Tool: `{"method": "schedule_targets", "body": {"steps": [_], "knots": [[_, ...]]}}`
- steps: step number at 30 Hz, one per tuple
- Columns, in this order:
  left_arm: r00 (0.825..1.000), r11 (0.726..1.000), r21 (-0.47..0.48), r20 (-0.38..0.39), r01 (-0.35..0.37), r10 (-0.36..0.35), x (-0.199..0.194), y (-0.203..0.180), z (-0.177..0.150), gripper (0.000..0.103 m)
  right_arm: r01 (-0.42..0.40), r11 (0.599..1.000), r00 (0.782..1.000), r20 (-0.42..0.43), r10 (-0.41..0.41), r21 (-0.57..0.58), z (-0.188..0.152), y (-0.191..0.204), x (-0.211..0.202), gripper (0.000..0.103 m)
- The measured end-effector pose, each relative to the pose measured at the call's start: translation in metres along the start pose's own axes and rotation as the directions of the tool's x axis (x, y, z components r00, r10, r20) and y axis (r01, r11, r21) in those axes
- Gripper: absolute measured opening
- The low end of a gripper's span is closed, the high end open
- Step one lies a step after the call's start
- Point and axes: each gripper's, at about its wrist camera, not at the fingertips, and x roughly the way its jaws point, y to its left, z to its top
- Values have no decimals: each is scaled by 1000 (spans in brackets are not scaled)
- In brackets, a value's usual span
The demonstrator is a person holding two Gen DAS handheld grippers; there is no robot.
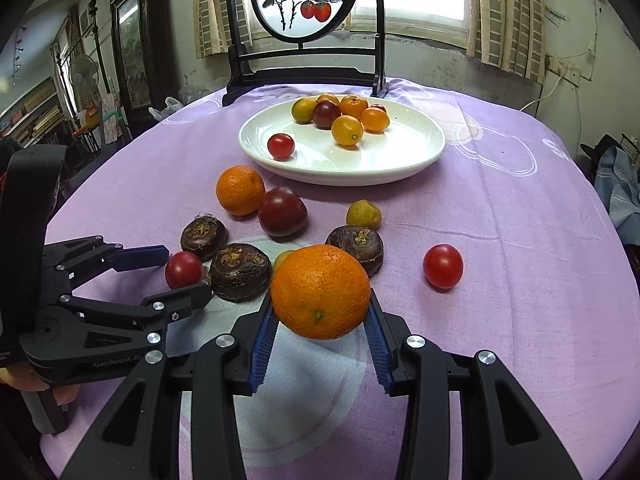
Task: Organize fruits
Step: 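Grasp a tangerine with the right gripper while the left gripper grasps a red tomato, then carry both fruits over the white plate and open both grippers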
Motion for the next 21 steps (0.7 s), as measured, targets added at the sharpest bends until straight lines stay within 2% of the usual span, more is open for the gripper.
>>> {"method": "schedule_targets", "body": {"steps": [1,3,4,6,8,13,16,21], "knots": [[1000,1000,-5,4,-4,4,1,1,1,61,-1,1000,1000,0,1,-1,0,0,0,43],[1000,1000,-8,17,-14,15,1,3,2,50,0,1000,1000,1,0,-3,0,0,-1,43],[1000,1000,-12,20,-1,2,1,4,2,47,0,1000,1000,1,0,-3,0,0,-1,43],[999,999,-20,29,26,-25,0,4,2,36,3,1000,1000,0,-3,-4,-1,1,-1,43],[999,999,-25,27,43,-42,-1,4,2,31,5,1000,1000,3,-5,1,-1,-1,-2,43],[997,997,-48,39,62,-60,-13,5,3,31,9,1000,999,31,-10,24,-1,-5,-6,43],[995,997,-30,74,64,-62,-27,-1,6,31,8,1000,999,53,-9,26,0,-5,-13,43],[994,999,15,91,52,-53,-39,-8,23,31,-25,1000,995,92,24,6,13,-2,-27,43]]}}
